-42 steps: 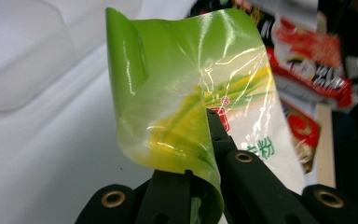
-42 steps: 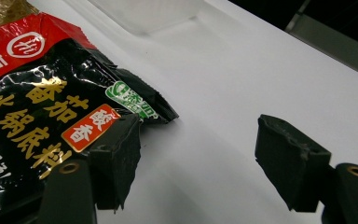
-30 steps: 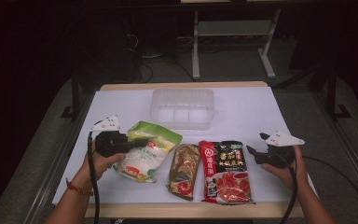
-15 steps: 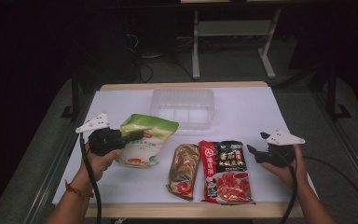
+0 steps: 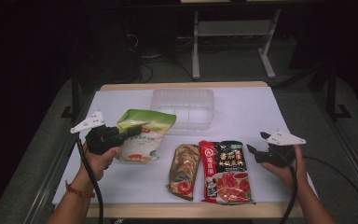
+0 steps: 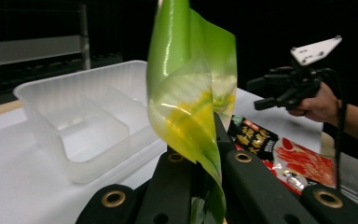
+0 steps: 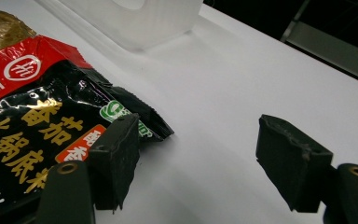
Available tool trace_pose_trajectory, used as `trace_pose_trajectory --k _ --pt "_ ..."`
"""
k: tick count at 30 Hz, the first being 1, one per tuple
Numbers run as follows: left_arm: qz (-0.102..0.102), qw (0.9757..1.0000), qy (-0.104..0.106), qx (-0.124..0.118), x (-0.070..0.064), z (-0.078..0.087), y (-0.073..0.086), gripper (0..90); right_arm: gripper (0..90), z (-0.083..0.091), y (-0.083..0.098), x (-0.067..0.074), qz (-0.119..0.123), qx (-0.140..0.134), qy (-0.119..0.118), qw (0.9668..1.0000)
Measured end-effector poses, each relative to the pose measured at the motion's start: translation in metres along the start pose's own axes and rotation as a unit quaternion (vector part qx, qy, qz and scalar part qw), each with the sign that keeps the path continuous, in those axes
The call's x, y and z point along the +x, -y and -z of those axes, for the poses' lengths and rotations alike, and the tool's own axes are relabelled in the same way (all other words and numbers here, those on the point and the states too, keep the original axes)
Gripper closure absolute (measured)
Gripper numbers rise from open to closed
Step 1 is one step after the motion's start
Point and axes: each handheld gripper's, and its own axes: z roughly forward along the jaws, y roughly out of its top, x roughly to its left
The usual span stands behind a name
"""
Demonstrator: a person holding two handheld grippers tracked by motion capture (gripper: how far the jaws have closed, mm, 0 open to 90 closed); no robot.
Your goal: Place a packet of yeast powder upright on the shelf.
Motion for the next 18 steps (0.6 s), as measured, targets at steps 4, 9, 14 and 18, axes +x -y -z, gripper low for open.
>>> trace_pose_trajectory --k 4,9,14,18 --pt "-0.002 1.0 0.0 -0.002 -0.001 -0.0014 -0.0001 89.9 29.6 0.0001 0.0 -0.0015 -0.003 -0.002 0.001 1.0" --pt "0.002 0.9999 -0.001 -0.01 -0.0019 -0.0018 -0.0011 89.9 29.6 -0.001 -0.0014 -0.0004 -0.001 -0.004 -0.001 1.0" --pt "0.009 0.9995 -0.009 -0.029 -0.0018 -0.0009 -0.0057 89.9 29.6 -0.0009 -0.0002 -0.0001 0.0 -0.001 -0.002 1.0" --pt "0.016 0.9987 -0.022 -0.043 -0.0006 -0.0005 -0.0091 89.9 29.6 -0.0007 0.0 -0.0001 -0.003 -0.002 -0.003 1.0"
